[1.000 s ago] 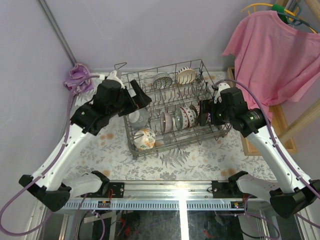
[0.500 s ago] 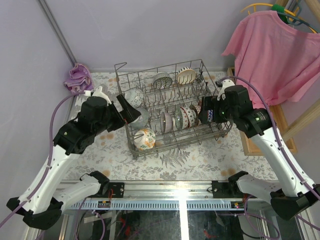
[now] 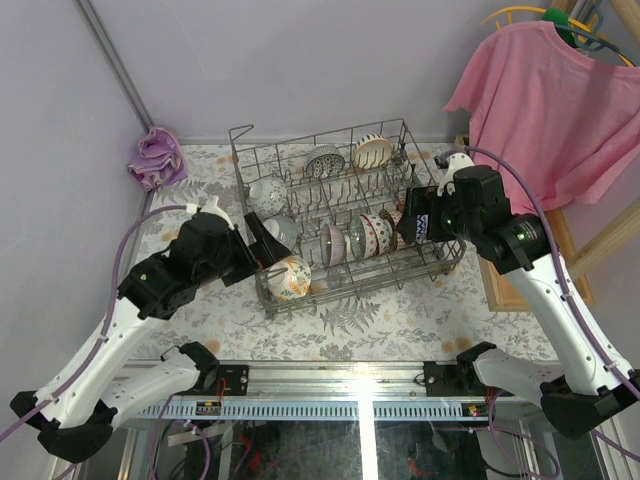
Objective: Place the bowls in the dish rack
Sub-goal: Adjust the dish rack at the center of the board.
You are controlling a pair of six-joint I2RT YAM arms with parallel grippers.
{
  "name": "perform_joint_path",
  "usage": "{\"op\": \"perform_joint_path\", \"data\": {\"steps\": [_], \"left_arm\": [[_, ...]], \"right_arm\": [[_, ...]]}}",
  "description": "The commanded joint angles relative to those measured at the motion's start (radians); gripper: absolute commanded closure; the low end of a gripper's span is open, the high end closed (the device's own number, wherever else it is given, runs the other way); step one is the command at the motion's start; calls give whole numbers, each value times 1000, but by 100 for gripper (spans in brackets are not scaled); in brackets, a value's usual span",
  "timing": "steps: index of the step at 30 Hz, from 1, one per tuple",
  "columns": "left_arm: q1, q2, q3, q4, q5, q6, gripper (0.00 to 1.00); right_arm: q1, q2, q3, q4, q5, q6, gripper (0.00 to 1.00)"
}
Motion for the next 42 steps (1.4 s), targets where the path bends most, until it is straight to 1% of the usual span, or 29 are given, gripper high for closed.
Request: {"op": "perform_joint_path", "data": {"steps": [1,6,9,10,11,15,17,19,21,23,24,30,34,42], "left_arm": [[-71,17,-57,67,-20,-68,0],[-149,76,-85,119,-72,-96,0],[-165,96,-94,115,-110,-99,0],[-165,99,-96,113,-121,-99,3],[-165,104,-97,110,-129,-99,7],[-164,124,-93,109,-158,-95,30],[-164,135,-87,105,-176,-86,39],[-159,149,-75,97,-196,-76,44],[-142,165,-67,98,-196,-59,53],[-107,179,-63,104,-179,-40,66],[-88,184,-63,106,-167,-32,69],[9,201,-64,123,-147,18,67],[94,213,-69,161,-99,58,67],[227,313,-29,265,-34,133,66]], "right_arm": [[-5,12,13,25,-13,-12,0],[-5,27,-21,60,-19,-20,0],[-5,35,-37,78,-31,-21,0],[-5,37,-38,82,-33,-23,0],[-4,37,-40,84,-34,-24,0],[-5,37,-35,88,-47,-25,1],[-6,36,-34,88,-47,-26,1],[-6,32,-36,89,-49,-27,1],[-5,27,-42,91,-49,-25,1],[-4,21,-45,92,-49,-26,1],[-4,19,-49,92,-49,-27,1],[-4,6,-64,93,-42,-30,2],[-4,2,-67,92,-36,-29,2],[-4,0,-74,88,-20,-30,2]]}}
